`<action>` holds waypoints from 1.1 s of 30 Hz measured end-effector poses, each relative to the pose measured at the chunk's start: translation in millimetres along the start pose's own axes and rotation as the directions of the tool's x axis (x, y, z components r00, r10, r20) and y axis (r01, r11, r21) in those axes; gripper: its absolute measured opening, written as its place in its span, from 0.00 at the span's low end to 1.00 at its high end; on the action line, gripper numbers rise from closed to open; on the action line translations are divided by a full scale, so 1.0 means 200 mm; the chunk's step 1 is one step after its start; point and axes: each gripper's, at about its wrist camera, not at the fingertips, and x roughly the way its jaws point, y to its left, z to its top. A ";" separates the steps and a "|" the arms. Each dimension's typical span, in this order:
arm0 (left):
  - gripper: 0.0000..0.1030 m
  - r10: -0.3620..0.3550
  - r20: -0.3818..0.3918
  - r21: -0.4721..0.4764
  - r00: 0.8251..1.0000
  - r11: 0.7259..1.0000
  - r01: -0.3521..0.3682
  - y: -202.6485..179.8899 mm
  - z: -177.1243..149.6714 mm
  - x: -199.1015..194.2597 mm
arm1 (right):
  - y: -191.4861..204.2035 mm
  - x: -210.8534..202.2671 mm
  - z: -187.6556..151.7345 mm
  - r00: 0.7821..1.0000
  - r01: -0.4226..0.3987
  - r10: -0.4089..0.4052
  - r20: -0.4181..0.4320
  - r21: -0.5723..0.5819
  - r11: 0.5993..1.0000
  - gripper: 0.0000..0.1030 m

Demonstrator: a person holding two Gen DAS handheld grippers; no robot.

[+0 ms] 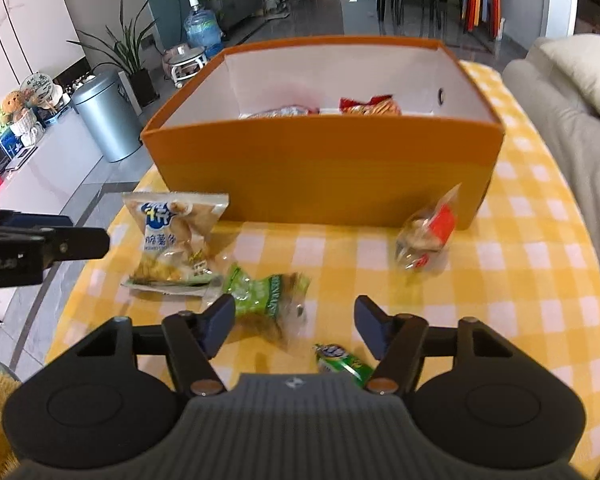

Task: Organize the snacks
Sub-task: 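Grasp the white chips bag with left tool while right tool grasps green packet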

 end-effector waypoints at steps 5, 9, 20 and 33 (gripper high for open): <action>0.58 0.006 -0.051 0.005 0.999 1.000 -0.005 0.01 0.04 0.09 | 0.02 0.07 0.02 0.999 -0.022 0.023 -0.036 0.020 1.000 0.61; 0.60 -0.008 -0.098 -0.016 0.995 1.000 0.006 0.02 0.05 0.17 | 0.04 0.13 0.04 0.997 -0.020 0.022 -0.070 0.028 0.999 0.61; 0.65 -0.006 -0.166 -0.049 0.986 0.999 -0.002 0.03 0.07 0.36 | 0.06 0.27 0.07 0.992 -0.020 0.025 -0.125 0.045 0.999 0.61; 0.73 -0.048 -0.195 -0.111 0.980 0.993 0.027 0.04 0.08 0.47 | 0.08 0.31 0.06 0.991 -0.033 0.039 -0.126 0.046 0.998 0.58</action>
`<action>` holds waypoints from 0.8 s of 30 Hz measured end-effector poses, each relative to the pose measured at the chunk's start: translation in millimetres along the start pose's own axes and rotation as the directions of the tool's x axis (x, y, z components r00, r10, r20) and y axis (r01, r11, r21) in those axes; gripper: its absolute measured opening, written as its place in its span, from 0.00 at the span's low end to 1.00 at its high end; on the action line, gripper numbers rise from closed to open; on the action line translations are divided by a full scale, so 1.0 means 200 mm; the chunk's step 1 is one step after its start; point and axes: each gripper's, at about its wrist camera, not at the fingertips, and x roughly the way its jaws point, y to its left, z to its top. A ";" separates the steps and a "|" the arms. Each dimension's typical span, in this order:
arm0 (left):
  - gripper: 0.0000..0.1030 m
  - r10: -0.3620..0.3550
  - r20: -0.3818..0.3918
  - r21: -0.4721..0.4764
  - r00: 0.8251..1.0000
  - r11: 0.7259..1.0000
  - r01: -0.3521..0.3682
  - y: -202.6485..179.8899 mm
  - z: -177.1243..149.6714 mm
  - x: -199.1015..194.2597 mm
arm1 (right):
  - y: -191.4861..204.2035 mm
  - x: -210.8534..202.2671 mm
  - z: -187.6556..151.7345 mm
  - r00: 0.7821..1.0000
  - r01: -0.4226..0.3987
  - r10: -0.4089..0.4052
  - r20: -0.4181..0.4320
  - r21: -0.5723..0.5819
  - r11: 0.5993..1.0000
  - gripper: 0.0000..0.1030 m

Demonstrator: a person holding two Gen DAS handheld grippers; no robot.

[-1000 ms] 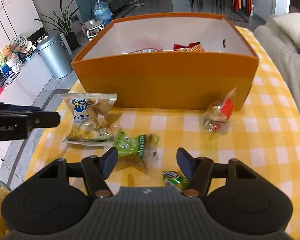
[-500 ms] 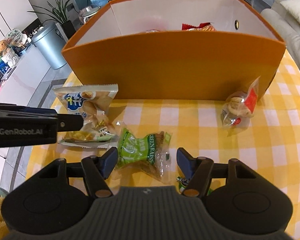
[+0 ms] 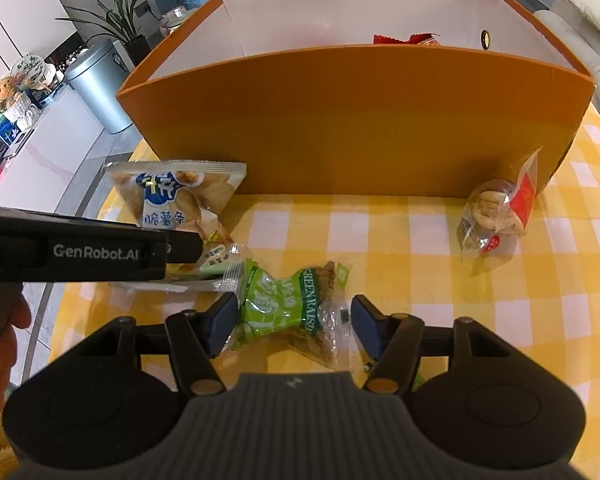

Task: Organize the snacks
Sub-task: 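Grasp the white chips bag with left tool while right tool grasps green packet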

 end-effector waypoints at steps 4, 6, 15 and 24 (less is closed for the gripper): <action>0.72 -0.007 -0.013 -0.023 1.000 1.000 0.006 0.01 0.00 0.03 | -0.03 -0.02 0.00 1.000 -0.007 0.007 0.000 0.012 1.000 0.58; 0.64 -0.019 -0.015 -0.032 1.000 0.999 0.019 0.01 -0.01 0.03 | -0.03 -0.03 0.00 1.000 -0.008 0.008 0.000 0.006 1.000 0.57; 0.48 -0.009 -0.022 -0.042 1.000 0.999 0.008 0.01 0.00 0.01 | 0.00 -0.04 0.00 1.000 -0.007 0.008 0.015 -0.037 0.999 0.48; 0.45 0.016 0.003 -0.013 1.000 1.000 -0.016 -0.01 -0.01 -0.09 | -0.03 -0.08 0.02 0.999 -0.036 0.036 0.026 -0.028 0.999 0.31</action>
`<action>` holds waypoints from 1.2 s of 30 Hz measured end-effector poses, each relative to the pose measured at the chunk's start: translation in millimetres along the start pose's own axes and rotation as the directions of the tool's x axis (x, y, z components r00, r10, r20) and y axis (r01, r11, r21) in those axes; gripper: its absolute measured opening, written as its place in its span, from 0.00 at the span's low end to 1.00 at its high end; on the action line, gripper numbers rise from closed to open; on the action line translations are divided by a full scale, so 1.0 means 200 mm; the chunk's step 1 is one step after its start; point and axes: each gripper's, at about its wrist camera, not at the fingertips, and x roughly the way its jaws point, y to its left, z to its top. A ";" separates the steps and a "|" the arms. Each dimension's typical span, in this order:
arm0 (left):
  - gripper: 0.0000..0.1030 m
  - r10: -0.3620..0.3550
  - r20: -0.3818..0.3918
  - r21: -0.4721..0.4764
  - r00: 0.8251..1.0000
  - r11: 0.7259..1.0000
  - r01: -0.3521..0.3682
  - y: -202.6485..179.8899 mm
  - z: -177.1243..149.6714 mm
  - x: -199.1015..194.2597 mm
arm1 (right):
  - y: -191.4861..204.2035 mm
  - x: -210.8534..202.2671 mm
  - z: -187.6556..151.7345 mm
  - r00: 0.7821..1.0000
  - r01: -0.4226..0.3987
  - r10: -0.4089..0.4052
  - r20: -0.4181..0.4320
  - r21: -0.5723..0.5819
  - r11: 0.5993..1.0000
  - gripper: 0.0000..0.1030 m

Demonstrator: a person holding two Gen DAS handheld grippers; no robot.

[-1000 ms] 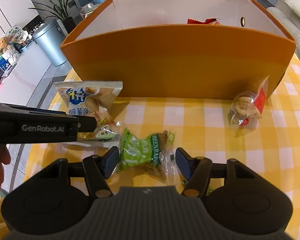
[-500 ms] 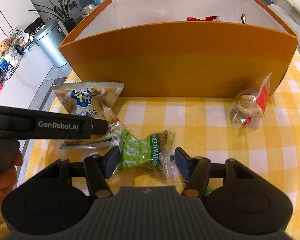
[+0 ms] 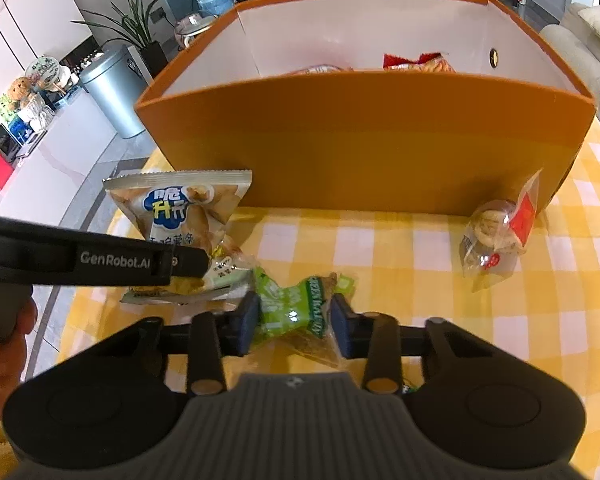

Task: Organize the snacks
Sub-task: 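Grasp the white chips bag with left tool while right tool grasps green packet, then lift both packets into the box and open both tools to release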

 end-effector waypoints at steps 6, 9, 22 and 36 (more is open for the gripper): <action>0.45 0.008 -0.003 -0.023 1.000 1.000 -0.008 0.00 -0.01 -0.09 | -0.03 -0.05 -0.02 1.000 -0.015 0.015 0.011 0.023 1.000 0.29; 0.45 0.015 -0.002 -0.010 1.000 1.000 -0.015 -0.03 -0.03 -0.13 | -0.04 -0.09 -0.02 0.999 -0.018 0.017 0.028 0.025 1.000 0.29; 0.45 0.012 0.051 0.066 0.999 0.998 -0.016 -0.19 -0.05 -0.33 | -0.12 -0.37 -0.04 0.993 -0.016 0.011 0.116 0.041 0.999 0.28; 0.45 -0.024 0.116 0.123 0.993 0.992 0.010 -0.38 0.01 -0.48 | -0.23 -0.66 -0.03 0.968 0.010 -0.027 0.248 0.072 0.997 0.25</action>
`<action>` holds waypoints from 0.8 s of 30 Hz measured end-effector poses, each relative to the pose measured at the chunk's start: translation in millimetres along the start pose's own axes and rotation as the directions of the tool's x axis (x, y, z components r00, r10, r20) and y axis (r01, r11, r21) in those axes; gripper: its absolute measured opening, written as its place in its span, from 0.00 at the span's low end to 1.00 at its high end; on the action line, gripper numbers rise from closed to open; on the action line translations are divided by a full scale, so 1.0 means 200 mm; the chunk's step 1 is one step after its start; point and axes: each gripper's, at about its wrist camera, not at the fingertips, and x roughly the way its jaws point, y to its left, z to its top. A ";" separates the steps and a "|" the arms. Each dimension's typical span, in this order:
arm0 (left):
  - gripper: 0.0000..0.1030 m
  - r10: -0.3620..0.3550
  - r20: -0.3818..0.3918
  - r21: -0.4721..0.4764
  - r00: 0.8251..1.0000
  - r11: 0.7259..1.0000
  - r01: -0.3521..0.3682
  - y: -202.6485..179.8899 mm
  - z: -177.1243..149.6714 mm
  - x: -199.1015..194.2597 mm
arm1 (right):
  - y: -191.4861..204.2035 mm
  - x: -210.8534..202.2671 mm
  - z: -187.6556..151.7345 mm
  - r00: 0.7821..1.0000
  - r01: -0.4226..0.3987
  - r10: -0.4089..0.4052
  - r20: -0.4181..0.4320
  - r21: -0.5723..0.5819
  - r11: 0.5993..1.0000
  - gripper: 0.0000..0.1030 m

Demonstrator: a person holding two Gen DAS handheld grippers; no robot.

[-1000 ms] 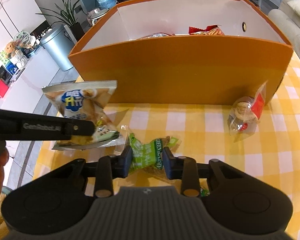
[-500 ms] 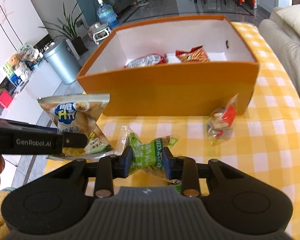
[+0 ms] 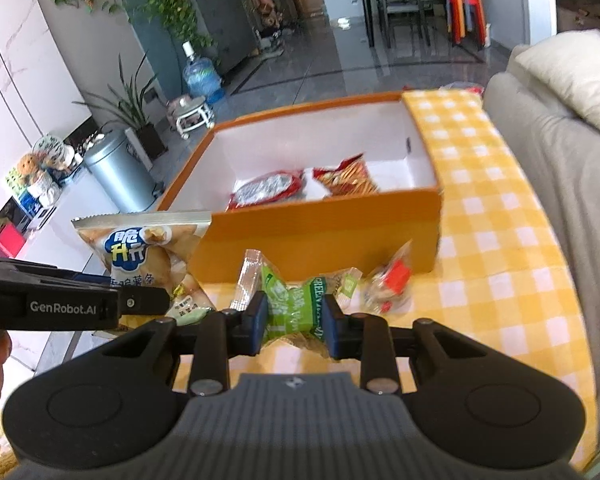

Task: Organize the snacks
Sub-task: 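Lift both packets into the box and open both tools to release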

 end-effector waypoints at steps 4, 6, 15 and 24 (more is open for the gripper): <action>0.45 0.004 0.019 0.027 1.000 1.000 -0.005 -0.04 0.06 -0.02 | -0.04 -0.05 0.05 0.999 0.012 -0.012 0.038 -0.003 1.000 0.25; 0.45 0.005 0.027 0.040 1.000 0.999 -0.006 -0.06 0.10 -0.02 | -0.05 -0.07 0.08 0.998 0.020 -0.020 0.056 -0.009 1.000 0.25; 0.45 0.014 0.049 0.081 0.999 0.997 -0.018 -0.11 0.27 0.01 | -0.10 -0.07 0.28 0.993 0.046 -0.040 0.112 -0.047 0.998 0.25; 0.45 0.056 0.048 0.093 0.997 0.994 -0.060 -0.08 0.46 0.10 | -0.10 0.07 0.51 0.989 0.071 -0.054 0.140 -0.115 0.991 0.25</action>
